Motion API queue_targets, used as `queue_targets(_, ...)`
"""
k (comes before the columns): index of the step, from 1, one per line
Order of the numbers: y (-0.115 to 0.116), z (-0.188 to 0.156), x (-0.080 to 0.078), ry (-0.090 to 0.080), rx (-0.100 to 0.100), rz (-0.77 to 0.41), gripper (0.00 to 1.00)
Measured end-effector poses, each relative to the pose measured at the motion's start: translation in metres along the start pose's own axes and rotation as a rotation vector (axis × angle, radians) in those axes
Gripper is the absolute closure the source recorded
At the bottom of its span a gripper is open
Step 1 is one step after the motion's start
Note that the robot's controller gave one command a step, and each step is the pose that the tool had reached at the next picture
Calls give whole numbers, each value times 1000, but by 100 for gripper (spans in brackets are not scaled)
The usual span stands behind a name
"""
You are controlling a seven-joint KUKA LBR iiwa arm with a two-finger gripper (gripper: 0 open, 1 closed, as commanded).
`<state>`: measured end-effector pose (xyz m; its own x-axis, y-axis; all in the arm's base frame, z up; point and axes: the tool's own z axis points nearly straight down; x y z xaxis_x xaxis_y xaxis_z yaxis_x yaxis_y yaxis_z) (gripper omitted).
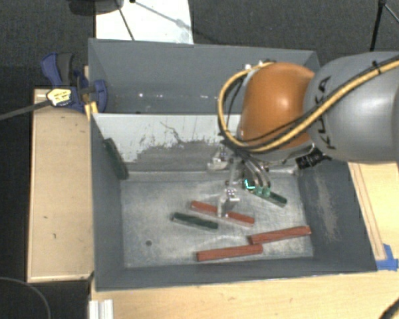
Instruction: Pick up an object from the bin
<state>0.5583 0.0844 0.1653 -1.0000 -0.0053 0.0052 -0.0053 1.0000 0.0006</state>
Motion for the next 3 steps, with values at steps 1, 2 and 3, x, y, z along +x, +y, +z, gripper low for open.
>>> queue_targets(1, 0, -4, -2, -8, -1, 2, 0)
queue_targets(2, 1, 85, 4, -20, 0, 2, 100)
queue_targets(3, 1, 85, 4, -20, 0, 3, 100)
